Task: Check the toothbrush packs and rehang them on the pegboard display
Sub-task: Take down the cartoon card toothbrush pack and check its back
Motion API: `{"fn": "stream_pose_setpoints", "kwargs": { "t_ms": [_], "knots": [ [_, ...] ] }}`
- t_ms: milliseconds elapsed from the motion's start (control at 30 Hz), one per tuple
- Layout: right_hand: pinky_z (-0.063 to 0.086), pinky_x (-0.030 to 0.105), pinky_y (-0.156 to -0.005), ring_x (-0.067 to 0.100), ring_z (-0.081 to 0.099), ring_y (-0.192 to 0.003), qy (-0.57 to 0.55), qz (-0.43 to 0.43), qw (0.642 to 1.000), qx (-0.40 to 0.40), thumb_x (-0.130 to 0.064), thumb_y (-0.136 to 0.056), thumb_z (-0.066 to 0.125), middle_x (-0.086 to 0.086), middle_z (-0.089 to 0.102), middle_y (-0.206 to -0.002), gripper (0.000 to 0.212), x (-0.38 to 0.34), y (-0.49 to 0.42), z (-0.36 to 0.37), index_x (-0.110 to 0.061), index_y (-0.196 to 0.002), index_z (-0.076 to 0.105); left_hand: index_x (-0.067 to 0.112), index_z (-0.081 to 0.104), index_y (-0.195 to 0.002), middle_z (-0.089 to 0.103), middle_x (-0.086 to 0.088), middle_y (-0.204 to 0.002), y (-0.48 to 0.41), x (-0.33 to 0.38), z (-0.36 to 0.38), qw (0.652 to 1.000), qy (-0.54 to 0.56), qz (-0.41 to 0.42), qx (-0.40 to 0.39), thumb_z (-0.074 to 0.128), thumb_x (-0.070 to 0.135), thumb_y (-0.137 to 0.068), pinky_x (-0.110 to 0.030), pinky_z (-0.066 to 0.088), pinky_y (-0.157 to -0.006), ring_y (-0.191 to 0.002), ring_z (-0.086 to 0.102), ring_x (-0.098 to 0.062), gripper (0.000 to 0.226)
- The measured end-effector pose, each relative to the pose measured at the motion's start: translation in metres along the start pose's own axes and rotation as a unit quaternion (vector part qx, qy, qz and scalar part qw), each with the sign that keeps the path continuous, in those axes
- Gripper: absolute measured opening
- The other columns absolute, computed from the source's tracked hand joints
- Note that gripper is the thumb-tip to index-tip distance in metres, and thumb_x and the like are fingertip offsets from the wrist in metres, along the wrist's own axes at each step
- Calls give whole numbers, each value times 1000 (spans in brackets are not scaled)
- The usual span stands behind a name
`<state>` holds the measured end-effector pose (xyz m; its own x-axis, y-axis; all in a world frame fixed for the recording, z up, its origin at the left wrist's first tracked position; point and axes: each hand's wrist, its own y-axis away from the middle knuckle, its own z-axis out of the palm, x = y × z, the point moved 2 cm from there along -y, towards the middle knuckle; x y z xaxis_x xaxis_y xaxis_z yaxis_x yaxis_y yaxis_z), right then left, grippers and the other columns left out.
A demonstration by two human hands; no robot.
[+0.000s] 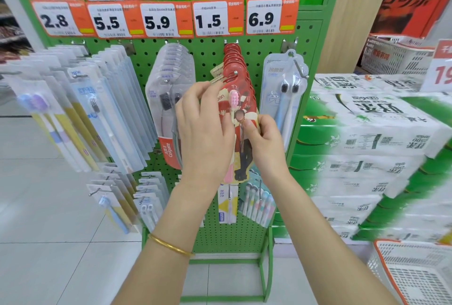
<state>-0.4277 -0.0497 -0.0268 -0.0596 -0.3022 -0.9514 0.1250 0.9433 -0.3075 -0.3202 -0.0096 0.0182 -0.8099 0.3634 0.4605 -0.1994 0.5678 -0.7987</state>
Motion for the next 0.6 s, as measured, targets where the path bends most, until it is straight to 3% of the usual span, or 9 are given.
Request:
{"fn": "stream_pose_setpoints", "kwargs": {
  "t_ms": [133, 267, 433, 500, 600],
  "knots": [
    [40, 15, -52, 1, 48, -56, 18, 0, 1000, 10, -25, -96, 52, -6, 51, -70, 15, -3, 1, -2, -25, -81, 48, 10, 52, -131, 49, -10, -128, -2, 3, 0, 1000, 18, 9, -8, 55, 6, -82, -35, 34, -105, -119, 41, -25, 49],
    [37, 15, -39, 0, 43, -46, 48, 6, 999, 8, -25, -98, 49, -3, 48, -65, 22, -3, 1, -5, -21, -77, 43, 11, 53, -131, 48, -9, -127, -5, 7, 2, 999, 25, 17, -10, 55, 5, -86, -33, 34, -104, -119, 40, -23, 46],
    [40, 15, -65, 17, 56, -85, 173, -36, 984, 32, -30, -95, 54, 8, 57, -97, 16, 6, -1, -13, -16, -97, 47, 11, 54, -129, 49, -9, -126, -6, 9, 4, 999, 24, 22, -8, 55, 6, -87, -34, 35, -103, -118, 41, -24, 43],
    [40, 27, -81, 22, 51, -98, 266, -110, 955, 68, -26, -94, 55, 7, 53, -104, 23, 1, 5, -18, -8, -109, 50, 11, 55, -128, 50, -10, -126, -6, 9, 5, 999, 24, 24, -7, 55, 6, -87, -34, 35, -102, -117, 41, -25, 42],
    [40, 35, -84, 28, 49, -99, 342, -230, 903, 119, -15, -94, 51, 14, 54, -104, 23, -20, 11, -22, -1, -111, 54, 11, 55, -128, 49, -9, -126, -7, 8, 5, 999, 31, 20, -3, 54, 6, -87, -34, 36, -100, -116, 40, -24, 41]
  ]
}}
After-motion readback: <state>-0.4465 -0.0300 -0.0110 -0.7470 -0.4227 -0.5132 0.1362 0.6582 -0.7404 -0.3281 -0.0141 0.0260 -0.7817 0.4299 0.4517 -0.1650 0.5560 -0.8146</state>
